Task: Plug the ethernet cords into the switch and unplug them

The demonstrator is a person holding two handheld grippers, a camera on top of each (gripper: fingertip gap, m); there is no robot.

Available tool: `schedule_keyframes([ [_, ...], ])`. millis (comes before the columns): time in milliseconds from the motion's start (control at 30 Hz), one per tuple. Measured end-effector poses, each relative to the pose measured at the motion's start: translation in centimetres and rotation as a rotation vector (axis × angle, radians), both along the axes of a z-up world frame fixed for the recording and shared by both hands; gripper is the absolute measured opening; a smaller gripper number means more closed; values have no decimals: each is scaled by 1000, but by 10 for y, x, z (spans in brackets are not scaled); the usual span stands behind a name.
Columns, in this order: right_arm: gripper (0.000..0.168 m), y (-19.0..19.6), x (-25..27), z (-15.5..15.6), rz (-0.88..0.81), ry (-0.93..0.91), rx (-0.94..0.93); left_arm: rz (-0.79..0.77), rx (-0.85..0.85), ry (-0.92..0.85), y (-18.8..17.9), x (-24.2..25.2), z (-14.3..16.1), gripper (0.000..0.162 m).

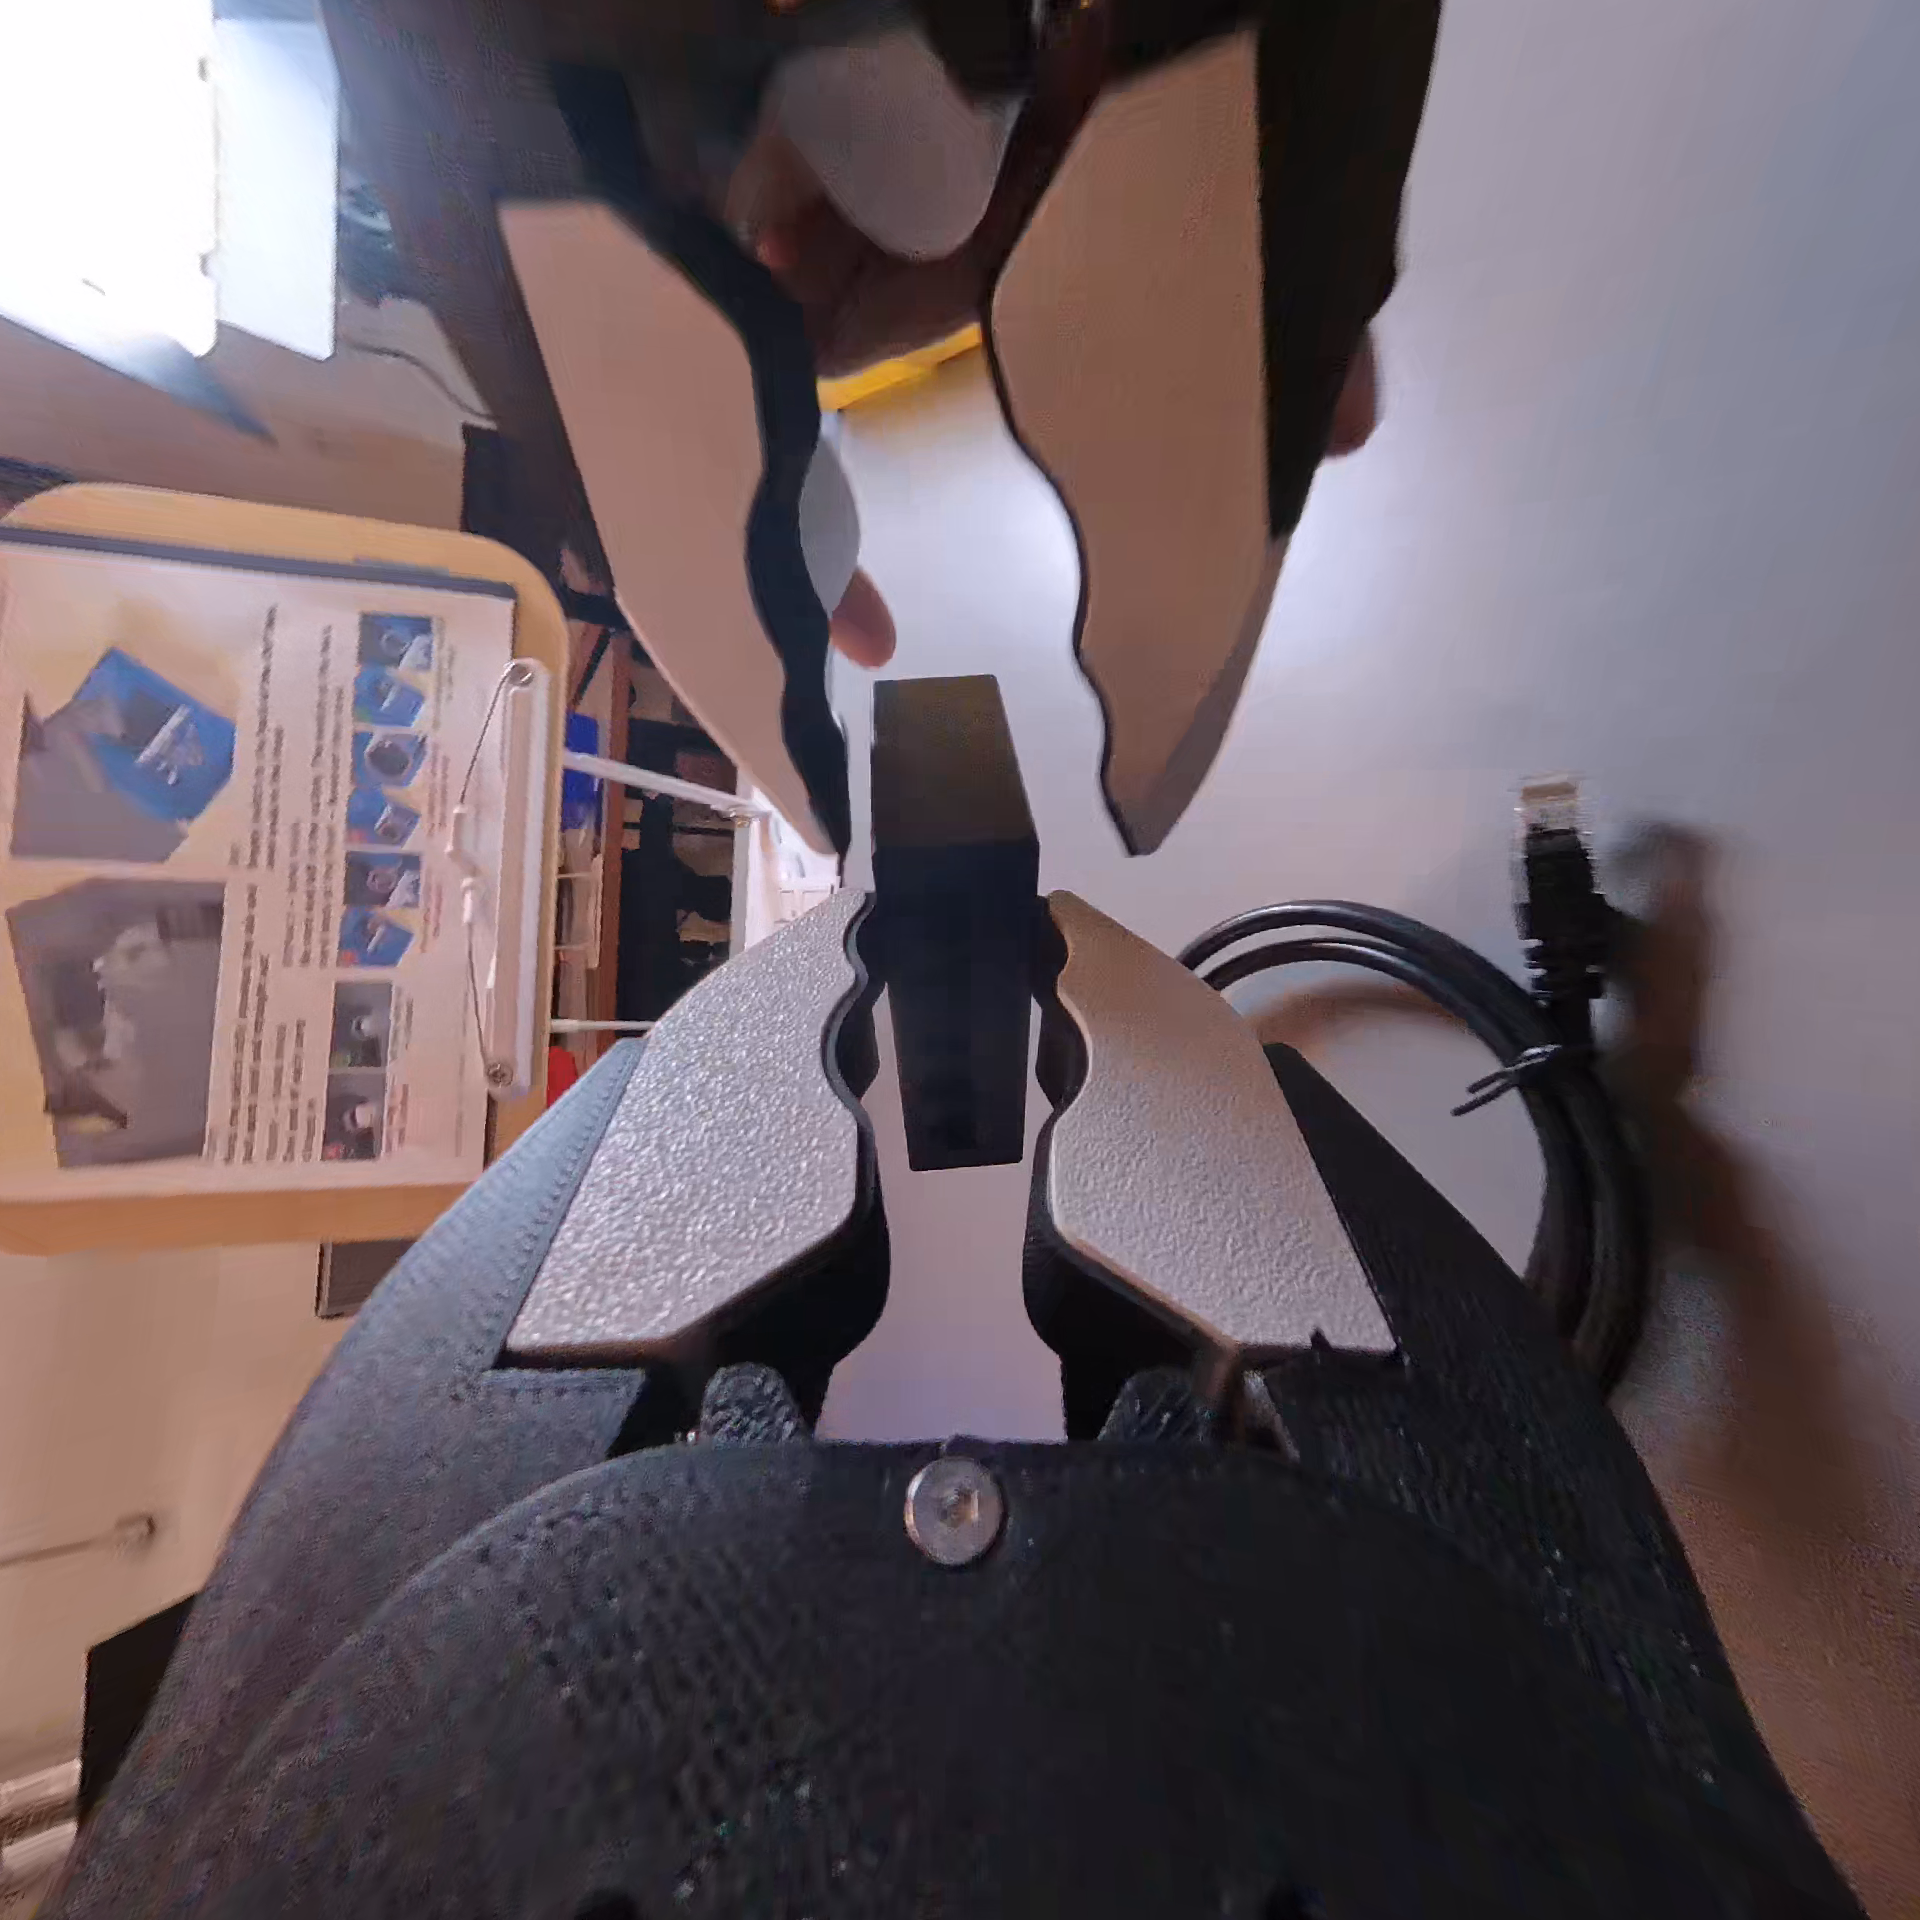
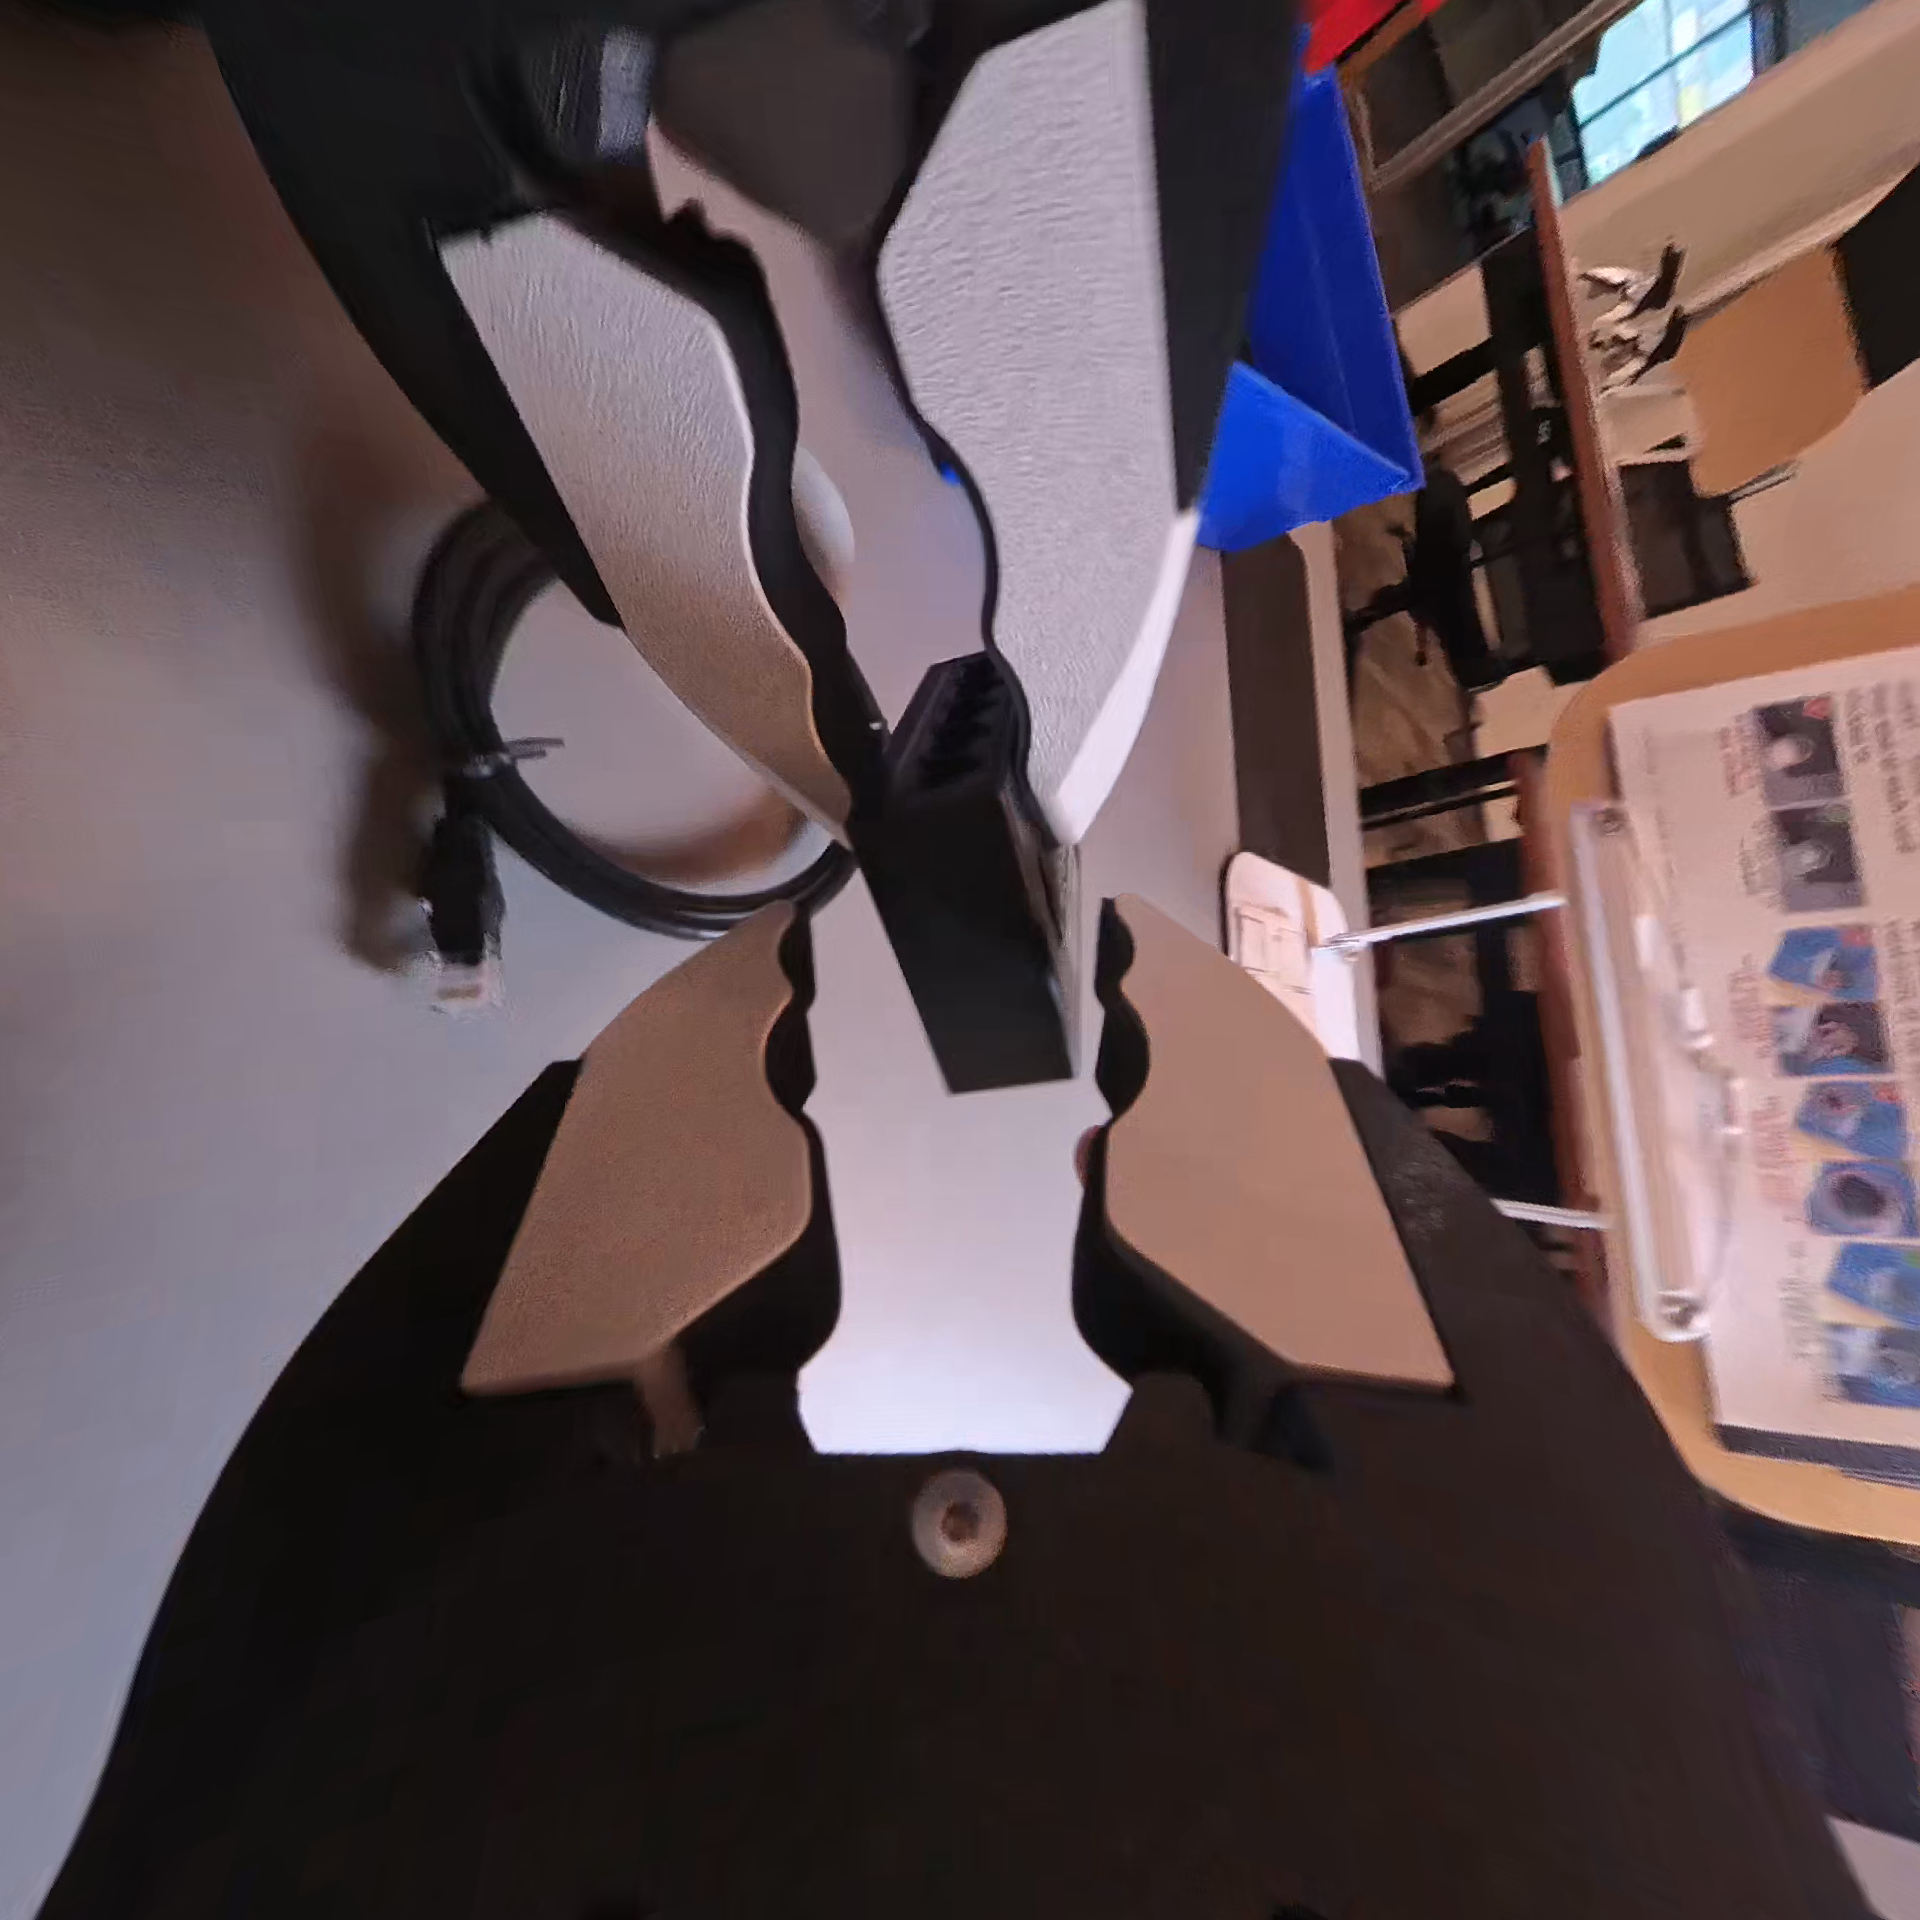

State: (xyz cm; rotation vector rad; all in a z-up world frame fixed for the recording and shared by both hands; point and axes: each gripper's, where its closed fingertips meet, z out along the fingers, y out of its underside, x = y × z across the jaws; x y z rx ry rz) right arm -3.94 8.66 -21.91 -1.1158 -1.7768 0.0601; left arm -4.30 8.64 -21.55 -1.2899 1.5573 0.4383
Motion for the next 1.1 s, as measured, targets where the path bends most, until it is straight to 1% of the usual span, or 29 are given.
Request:
schedule_keyframes([
  [33,36,1,-1,-3,9,-8,73,-14,-5,30,-3,3,-4,27],
  [67,30,1,-2,-6,28,-12,133,-15,3,55,-3,3,-7,27],
  [133,29,0,-2,-8,41,-15,157,-29,-3,36,-3,3,-10,27],
  [233,28,-3,-5,5,69,102,87,-77,-34,-100,-2,-1,2,27],
  [267,28,-2,-4,10,72,139,70,-75,-48,-119,0,-7,4,31],
  [333,28,-5,-2,22,93,220,19,-38,-100,-140,9,-22,-3,54],
  [367,28,-9,-2,25,112,244,-17,-36,-134,-162,11,-27,-7,57],
  [400,28,-12,-2,29,129,265,-37,-54,-130,-191,11,-27,-7,53],
  [467,28,-18,-3,28,159,275,-66,-84,-96,-221,10,-26,-2,31],
  [567,28,-19,-4,22,169,254,-39,-90,-105,-171,8,-28,-6,29],
  [700,28,-14,-4,1,127,127,21,-67,-96,-37,10,-34,-17,28],
  [867,31,-9,-8,-11,98,75,124,-61,-120,-3,8,-32,-24,28],
  [967,29,-4,-8,-9,70,92,141,-53,-122,-50,12,-32,-22,28],
  [1067,28,2,-7,-5,57,128,175,-39,-226,-216,16,-31,-19,31],
  [1100,28,5,-5,-3,49,144,178,-5,-262,-255,20,-36,-19,31],
])
